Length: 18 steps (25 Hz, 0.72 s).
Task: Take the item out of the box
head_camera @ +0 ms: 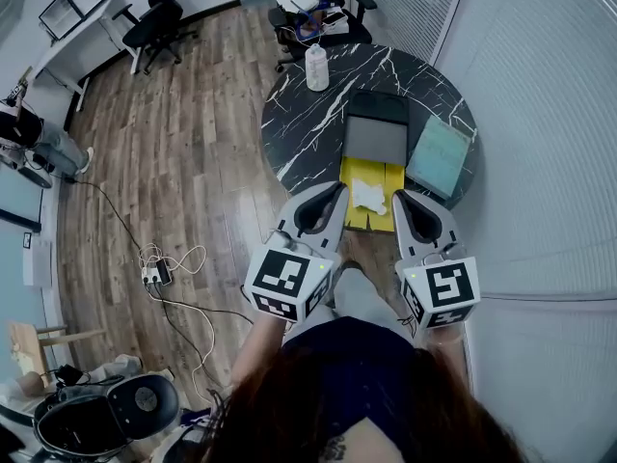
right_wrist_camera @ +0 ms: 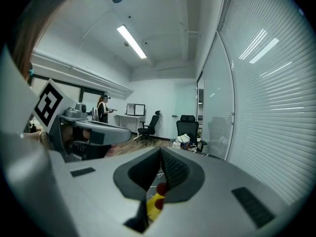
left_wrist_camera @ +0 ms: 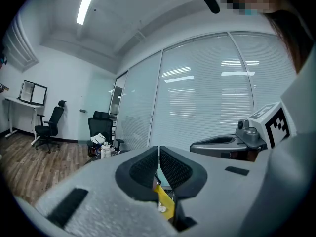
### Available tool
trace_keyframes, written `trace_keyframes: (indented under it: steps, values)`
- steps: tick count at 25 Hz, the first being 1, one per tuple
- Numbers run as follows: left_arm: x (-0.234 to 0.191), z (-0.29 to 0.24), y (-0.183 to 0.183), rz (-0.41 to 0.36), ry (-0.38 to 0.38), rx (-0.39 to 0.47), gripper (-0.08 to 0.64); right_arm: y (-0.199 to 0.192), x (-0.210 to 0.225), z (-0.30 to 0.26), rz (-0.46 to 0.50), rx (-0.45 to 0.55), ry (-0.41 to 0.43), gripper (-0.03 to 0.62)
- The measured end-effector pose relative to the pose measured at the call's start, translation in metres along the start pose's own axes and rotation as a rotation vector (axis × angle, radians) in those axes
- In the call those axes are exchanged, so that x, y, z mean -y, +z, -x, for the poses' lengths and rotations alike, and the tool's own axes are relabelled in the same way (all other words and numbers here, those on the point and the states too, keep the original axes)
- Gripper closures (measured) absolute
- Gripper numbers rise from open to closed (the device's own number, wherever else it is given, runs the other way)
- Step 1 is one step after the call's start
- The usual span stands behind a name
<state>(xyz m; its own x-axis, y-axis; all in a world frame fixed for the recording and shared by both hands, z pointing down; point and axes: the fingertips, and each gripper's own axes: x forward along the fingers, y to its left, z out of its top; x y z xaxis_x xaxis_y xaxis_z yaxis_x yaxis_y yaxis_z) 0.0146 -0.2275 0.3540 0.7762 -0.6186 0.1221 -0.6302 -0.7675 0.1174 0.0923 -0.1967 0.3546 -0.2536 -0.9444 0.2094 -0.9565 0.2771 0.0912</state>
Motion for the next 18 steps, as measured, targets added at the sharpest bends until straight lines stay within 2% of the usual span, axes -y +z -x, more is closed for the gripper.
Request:
trace_keyframes:
  steps: [9,18]
  values:
    - [-0.015,-0.026,0.003,0.005,0.016,-0.009,0.531,-0.014,0.013,-0.032,0.022,-0.06,0.03,0.568]
    - [-0.025,-0.049,0.002,0.014,0.037,-0.01,0.531,-0.045,0.026,-0.061,0.069,-0.149,0.07,0.566]
